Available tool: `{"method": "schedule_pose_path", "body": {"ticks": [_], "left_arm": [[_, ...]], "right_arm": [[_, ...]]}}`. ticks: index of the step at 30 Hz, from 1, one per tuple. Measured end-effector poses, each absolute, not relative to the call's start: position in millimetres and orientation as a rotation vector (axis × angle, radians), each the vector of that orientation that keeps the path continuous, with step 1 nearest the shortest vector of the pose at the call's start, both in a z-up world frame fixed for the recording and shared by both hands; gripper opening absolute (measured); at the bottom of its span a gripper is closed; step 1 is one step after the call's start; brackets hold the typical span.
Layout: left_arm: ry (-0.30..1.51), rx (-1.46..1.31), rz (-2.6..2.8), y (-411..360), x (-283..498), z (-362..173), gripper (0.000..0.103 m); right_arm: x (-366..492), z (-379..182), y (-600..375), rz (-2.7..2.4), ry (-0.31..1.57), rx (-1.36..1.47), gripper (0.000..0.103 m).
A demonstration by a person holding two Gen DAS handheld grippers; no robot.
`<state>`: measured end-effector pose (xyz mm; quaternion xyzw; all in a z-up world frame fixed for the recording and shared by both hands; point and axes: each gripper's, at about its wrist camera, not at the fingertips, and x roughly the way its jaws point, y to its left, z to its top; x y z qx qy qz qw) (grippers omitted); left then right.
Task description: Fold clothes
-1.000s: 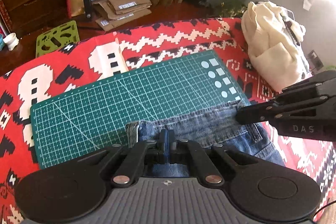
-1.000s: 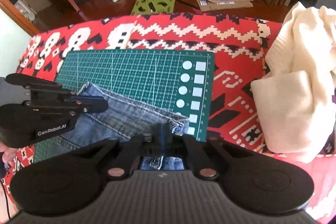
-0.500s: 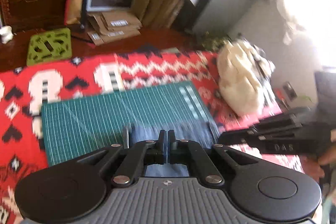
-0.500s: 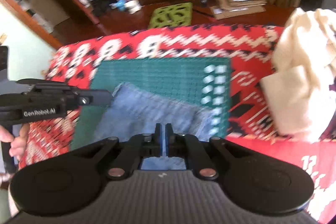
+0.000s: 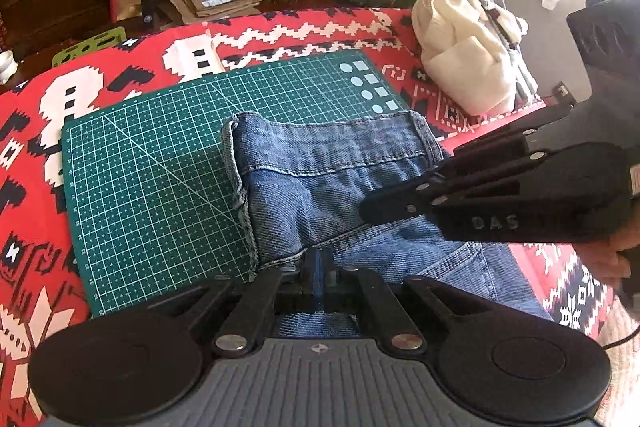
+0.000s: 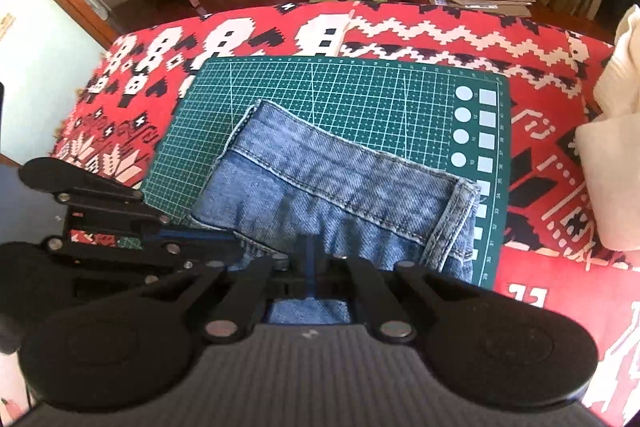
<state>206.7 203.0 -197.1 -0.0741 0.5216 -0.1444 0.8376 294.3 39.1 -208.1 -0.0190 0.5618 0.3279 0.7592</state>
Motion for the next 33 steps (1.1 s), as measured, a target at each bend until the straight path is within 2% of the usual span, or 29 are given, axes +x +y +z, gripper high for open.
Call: {"method": "schedule_pose_path", "body": {"ticks": [9,13,27,33], "left_arm": [[1.096,-0.320,-0.315,214.1,201.1,-202.5,0.000],[1.101,-0.310,-0.326,206.7,203.5,-204.9,0.000],[1.102,-0.297,-0.358,178.6,210.4,-211.4,0.000],[1.089,-0.272,-0.369,164.4,215.5,-211.7,0.000]], "right_arm": [[273.1,-192.0,45.1,0.770,1.258,0.007,0.003],[266.2,-209.1,52.2,0.714,1.286,-0.127,0.001],[286.4,-209.9,-48.4,0.598,1.267,0.019,0.000],[281.0,-216.6,-61.3,0.583,1.273,0.068,0.000]]}}
